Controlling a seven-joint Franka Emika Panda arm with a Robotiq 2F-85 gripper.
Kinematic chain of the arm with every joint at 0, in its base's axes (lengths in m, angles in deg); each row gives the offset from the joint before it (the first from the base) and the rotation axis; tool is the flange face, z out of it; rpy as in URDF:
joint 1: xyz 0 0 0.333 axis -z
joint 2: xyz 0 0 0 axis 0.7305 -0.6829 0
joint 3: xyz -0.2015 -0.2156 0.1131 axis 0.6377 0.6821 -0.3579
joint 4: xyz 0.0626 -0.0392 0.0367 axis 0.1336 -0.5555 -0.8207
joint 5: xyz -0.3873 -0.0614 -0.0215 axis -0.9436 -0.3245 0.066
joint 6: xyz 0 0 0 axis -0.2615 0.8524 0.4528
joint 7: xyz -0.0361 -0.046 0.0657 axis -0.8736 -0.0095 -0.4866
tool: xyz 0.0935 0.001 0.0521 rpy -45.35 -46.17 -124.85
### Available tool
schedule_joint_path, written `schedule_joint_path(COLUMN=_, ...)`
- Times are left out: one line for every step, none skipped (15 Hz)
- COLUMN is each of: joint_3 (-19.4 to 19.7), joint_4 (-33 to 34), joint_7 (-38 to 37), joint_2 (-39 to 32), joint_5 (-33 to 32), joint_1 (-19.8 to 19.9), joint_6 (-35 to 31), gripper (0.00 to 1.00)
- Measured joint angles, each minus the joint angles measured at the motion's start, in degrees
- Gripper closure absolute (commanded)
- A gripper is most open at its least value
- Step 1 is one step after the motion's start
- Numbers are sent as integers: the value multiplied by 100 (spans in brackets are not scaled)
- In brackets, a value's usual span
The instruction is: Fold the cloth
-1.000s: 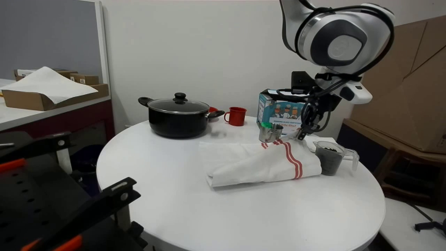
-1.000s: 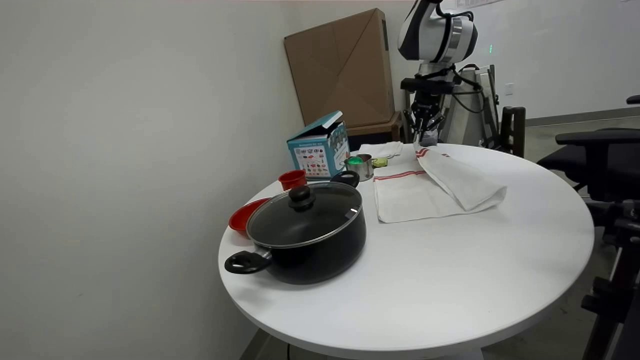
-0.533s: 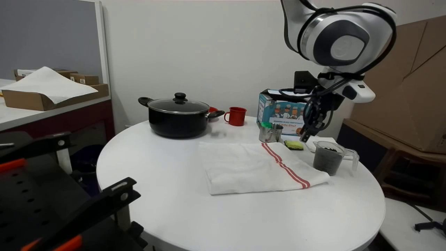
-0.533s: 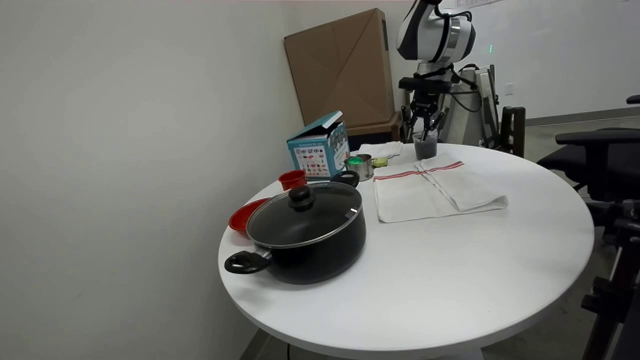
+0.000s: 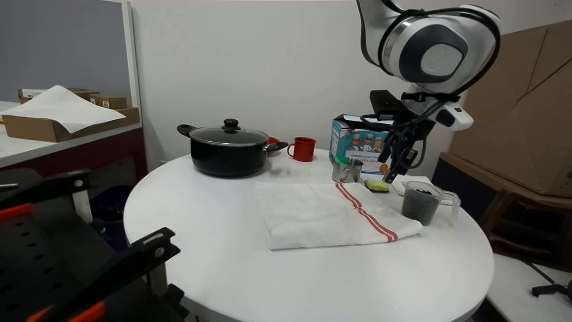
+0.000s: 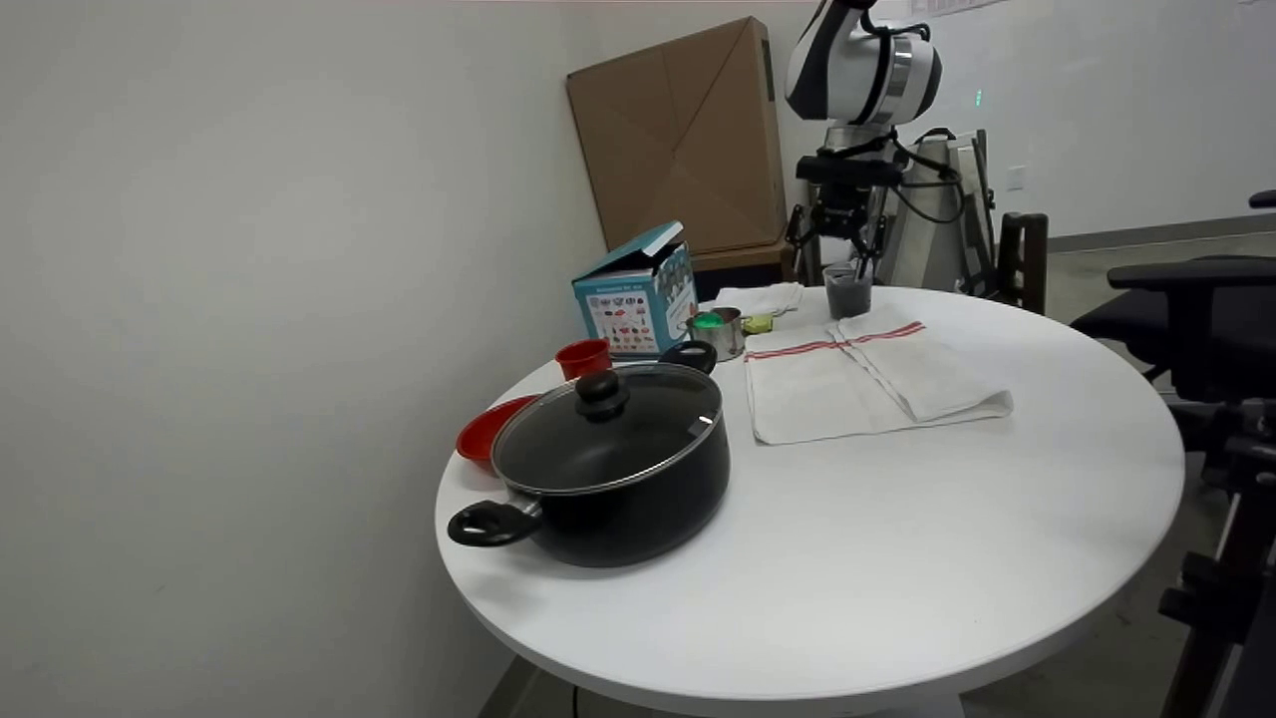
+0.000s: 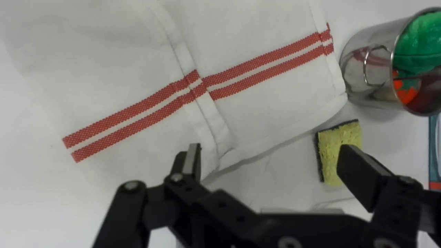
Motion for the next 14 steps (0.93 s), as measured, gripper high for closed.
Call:
schedule_joint_path(joint_3=-25, joint_4=-74, joint_7=195, joint_2=40, joint_5=-67, joint_1=-22, joint_6=36, gripper=0)
schedule_joint_path(joint_3=-55, joint_4=-182, joint_7=394, joint_2=95, joint_5=-126, joint_1=-48, joint_6=58, gripper=0)
schedule_joint_path(joint_3=-89, joint_4=-308, joint_7=598, joint_2=154, joint_5=-184, joint_1=-79, joint_6=69, gripper=0)
schedule_joint_path(joint_3=-122, joint_4=-450, joint_7=791, joint_2=224, joint_5=-246, joint_1=-114, joint_6=82, gripper=0)
schedule_joint_path(joint_3=-153, joint_4=-602, joint_7=973, joint_2=295, joint_5=-321, joint_1=-159, joint_6=89, gripper=0)
schedule_joint_path(joint_3=-185, joint_4=-764, joint_7=1144, joint_2=378, joint_5=-385, joint_1=-211, joint_6=93, gripper=0)
schedule_joint_path(joint_3=-214, joint_4=-926, joint_7=1301, joint_2=461, joint_5=-447, joint_1=-270, joint_6=94, gripper=0)
schedule_joint_path(joint_3=-244, joint_4=-1093, joint_7=1444, joint_2=555, joint_5=-513, joint_1=-337, joint_6=94, gripper=0)
schedule_joint_path(joint_3=-272, joint_4=-1257, joint_7=1578, joint_2=652, joint_5=-582, joint_1=-408, joint_6=96, gripper=0)
schedule_joint_path(joint_3=-301, joint_4=-1437, joint_7=1715, joint_2=760, joint_5=-664, joint_1=-489, joint_6=101, gripper=0)
schedule_joint_path(joint_3=-326, joint_4=-1624, joint_7=1838, joint_2=872, joint_5=-757, joint_1=-578, joint_6=105, gripper=0)
schedule_joint_path(joint_3=-346, joint_4=-1826, joint_7=1950, joint_2=987, joint_5=-854, joint_1=-676, joint_6=105, gripper=0)
schedule_joint_path(joint_3=-358, joint_4=-2040, joint_7=2047, joint_2=1104, joint_5=-972, joint_1=-783, joint_6=104, gripper=0)
schedule_joint_path(joint_3=-364, joint_4=-2255, joint_7=2123, joint_2=1214, joint_5=-1095, joint_1=-893, joint_6=103, gripper=0)
